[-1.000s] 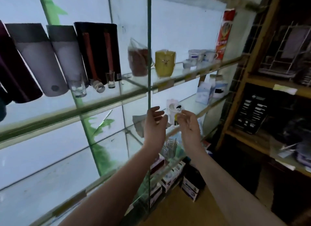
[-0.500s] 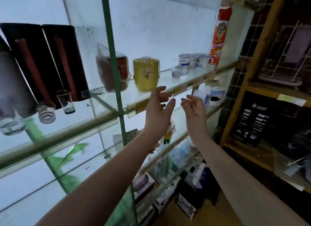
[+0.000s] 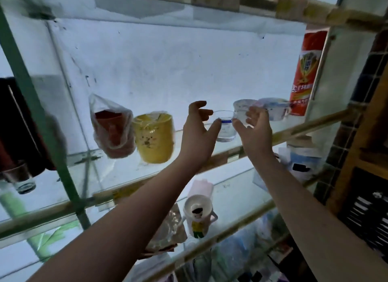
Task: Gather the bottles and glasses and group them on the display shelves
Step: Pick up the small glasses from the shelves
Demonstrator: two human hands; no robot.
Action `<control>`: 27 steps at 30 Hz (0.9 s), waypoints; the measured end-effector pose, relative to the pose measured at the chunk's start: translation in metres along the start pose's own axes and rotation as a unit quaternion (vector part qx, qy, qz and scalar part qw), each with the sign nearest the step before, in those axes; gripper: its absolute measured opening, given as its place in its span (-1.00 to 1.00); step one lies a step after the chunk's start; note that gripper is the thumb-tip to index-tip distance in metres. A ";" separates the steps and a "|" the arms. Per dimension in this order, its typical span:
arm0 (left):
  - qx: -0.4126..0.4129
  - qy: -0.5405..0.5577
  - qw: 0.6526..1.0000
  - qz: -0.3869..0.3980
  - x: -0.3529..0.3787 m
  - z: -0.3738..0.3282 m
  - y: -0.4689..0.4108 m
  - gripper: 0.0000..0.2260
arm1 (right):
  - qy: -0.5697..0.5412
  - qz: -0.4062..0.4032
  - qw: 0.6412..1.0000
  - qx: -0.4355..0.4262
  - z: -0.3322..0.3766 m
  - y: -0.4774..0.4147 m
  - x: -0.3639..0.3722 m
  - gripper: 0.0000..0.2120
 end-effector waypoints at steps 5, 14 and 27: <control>0.031 -0.088 0.995 -0.019 0.022 0.010 -0.019 -0.58 | 0.042 0.066 0.997 -0.018 -0.009 -0.035 0.009 -0.39; 0.005 -0.156 0.987 -0.034 0.029 0.024 -0.028 -0.57 | 0.194 0.213 0.957 0.027 -0.019 -0.058 0.029 -0.09; 0.056 -0.234 0.970 -0.026 0.028 0.017 -0.015 -0.54 | 0.215 0.184 0.959 0.031 -0.021 -0.058 0.027 -0.18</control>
Point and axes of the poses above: each hand's wrist, its own y-axis away from the middle knuckle, its own x-axis out of the palm, z = x × y, the point moved 3 cm from there along -y, towards the middle knuckle, and after that the axes turned 8 degrees about x, right-handed, at the moved point
